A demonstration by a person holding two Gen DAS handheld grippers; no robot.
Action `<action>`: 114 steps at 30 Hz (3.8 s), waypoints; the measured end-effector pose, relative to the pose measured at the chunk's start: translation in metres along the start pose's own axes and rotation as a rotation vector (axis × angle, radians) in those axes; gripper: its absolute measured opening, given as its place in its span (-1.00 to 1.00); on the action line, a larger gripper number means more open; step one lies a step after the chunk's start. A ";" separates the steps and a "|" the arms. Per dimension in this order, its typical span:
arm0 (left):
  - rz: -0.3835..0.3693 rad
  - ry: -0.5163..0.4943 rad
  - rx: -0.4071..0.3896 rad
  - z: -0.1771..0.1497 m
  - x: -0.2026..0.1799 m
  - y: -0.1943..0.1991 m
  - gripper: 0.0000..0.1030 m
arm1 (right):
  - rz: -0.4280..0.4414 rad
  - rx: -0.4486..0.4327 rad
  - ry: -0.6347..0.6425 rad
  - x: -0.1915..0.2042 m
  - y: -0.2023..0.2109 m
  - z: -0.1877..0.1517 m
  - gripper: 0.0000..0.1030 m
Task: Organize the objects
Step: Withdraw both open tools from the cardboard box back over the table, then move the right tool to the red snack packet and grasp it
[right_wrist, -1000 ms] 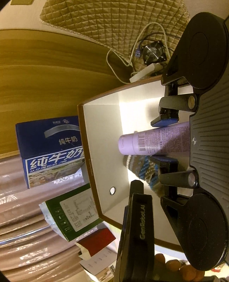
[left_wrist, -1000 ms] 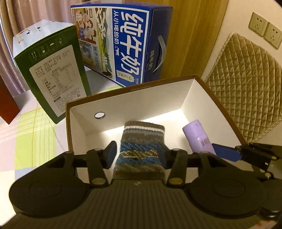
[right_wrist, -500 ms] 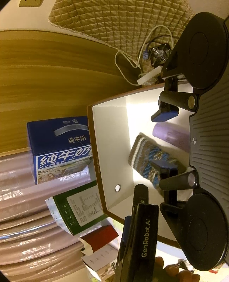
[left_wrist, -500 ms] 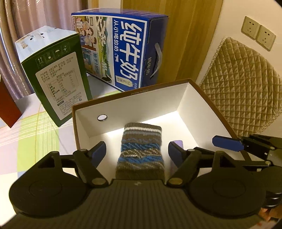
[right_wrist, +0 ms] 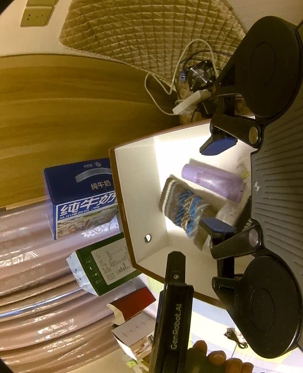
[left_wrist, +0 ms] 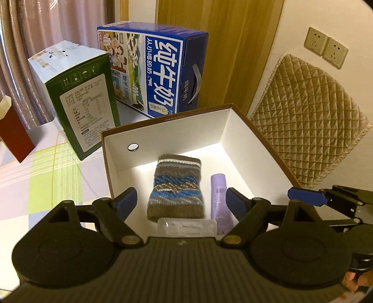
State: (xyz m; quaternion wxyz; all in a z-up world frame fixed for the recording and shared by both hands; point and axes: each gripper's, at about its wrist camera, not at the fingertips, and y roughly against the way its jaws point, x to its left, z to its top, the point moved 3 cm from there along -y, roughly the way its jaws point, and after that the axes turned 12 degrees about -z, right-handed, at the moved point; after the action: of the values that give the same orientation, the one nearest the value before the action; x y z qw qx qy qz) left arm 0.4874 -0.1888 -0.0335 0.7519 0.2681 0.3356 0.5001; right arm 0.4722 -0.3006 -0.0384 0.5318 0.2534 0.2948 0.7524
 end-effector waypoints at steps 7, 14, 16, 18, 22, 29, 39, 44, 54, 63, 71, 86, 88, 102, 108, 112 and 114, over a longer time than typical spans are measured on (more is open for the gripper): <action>0.007 0.003 -0.007 -0.015 -0.011 0.026 0.65 | -0.007 -0.016 -0.027 -0.003 0.025 -0.010 0.59; 0.012 0.022 -0.015 -0.035 -0.017 0.053 0.69 | 0.002 -0.044 -0.050 -0.002 0.052 -0.020 0.90; 0.016 0.017 -0.019 -0.043 -0.020 0.062 0.70 | -0.001 -0.048 -0.052 -0.001 0.059 -0.026 0.92; 0.016 0.016 -0.023 -0.052 -0.022 0.072 0.71 | 0.003 -0.049 -0.052 0.001 0.065 -0.031 0.93; 0.018 0.031 -0.024 -0.070 -0.022 0.089 0.74 | 0.002 -0.048 -0.061 0.003 0.079 -0.044 0.96; 0.021 0.077 -0.012 -0.105 -0.019 0.115 0.75 | 0.018 -0.042 -0.080 0.005 0.101 -0.064 0.96; 0.030 0.120 0.007 -0.143 -0.012 0.140 0.76 | 0.009 -0.019 -0.109 0.012 0.120 -0.085 0.96; 0.029 0.130 0.007 -0.160 -0.006 0.153 0.76 | 0.015 -0.001 -0.105 0.022 0.125 -0.099 0.96; 0.057 0.190 0.038 -0.201 0.022 0.178 0.76 | 0.014 0.067 -0.079 0.058 0.126 -0.131 0.96; 0.088 0.247 0.060 -0.239 0.055 0.197 0.76 | 0.058 0.148 0.008 0.112 0.114 -0.160 0.96; 0.130 0.288 0.057 -0.256 0.088 0.212 0.76 | 0.089 0.170 0.080 0.154 0.105 -0.168 0.96; 0.154 0.312 0.046 -0.268 0.121 0.226 0.76 | 0.112 0.182 0.149 0.201 0.093 -0.173 0.95; 0.155 0.315 0.049 -0.268 0.124 0.224 0.76 | 0.110 0.186 0.150 0.203 0.091 -0.174 0.95; 0.192 0.356 0.092 -0.277 0.144 0.202 0.76 | 0.168 0.143 0.221 0.229 0.069 -0.178 0.34; 0.228 0.384 0.092 -0.280 0.162 0.197 0.76 | 0.235 0.128 0.285 0.252 0.055 -0.178 0.09; 0.244 0.403 0.093 -0.281 0.176 0.195 0.76 | 0.270 0.115 0.334 0.268 0.044 -0.176 0.04; 0.248 0.411 0.098 -0.282 0.180 0.194 0.76 | 0.293 0.110 0.360 0.277 0.037 -0.175 0.04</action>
State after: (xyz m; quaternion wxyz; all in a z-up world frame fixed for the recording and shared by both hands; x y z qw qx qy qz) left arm 0.2080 0.0674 -0.1109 0.5868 0.2361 0.4699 0.6158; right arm 0.2413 -0.0776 -0.1155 0.3411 0.1839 0.3852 0.8375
